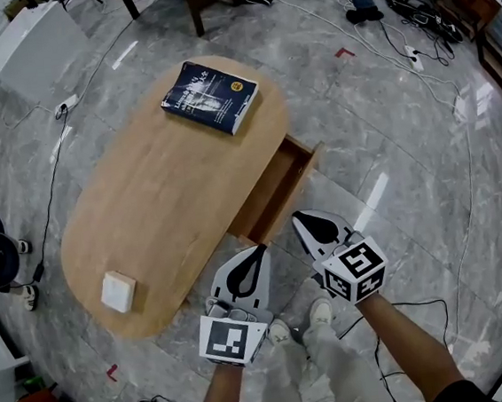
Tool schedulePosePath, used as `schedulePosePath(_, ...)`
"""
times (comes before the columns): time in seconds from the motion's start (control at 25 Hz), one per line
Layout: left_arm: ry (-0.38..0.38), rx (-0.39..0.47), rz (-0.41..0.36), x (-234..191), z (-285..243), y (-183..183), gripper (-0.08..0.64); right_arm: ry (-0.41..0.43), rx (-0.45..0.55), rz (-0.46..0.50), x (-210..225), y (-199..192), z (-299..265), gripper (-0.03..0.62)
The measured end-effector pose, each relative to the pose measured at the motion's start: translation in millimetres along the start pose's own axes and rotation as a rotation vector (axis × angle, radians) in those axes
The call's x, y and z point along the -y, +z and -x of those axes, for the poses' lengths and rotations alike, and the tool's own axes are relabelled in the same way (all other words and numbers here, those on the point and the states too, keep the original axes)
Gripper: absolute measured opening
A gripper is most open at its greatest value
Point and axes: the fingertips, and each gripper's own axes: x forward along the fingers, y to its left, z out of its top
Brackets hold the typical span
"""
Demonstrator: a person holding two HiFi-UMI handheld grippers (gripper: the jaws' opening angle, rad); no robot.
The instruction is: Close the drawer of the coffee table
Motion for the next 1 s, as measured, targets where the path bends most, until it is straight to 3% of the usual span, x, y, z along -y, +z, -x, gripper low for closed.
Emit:
schedulePosePath(0.64,-0.009,-0.009,0.003,-6.5,-12.3,-22.7,0.002,-0.03,-0.093,0.033,18.5,-60.5,-31.5,0.012)
schedulePosePath(1.0,-0.006,-0.008,0.017,-11.9,-14.4,-26.3,0.002,-0.074,-0.265,0.085,40.8,-133.7,-57.2,0.012)
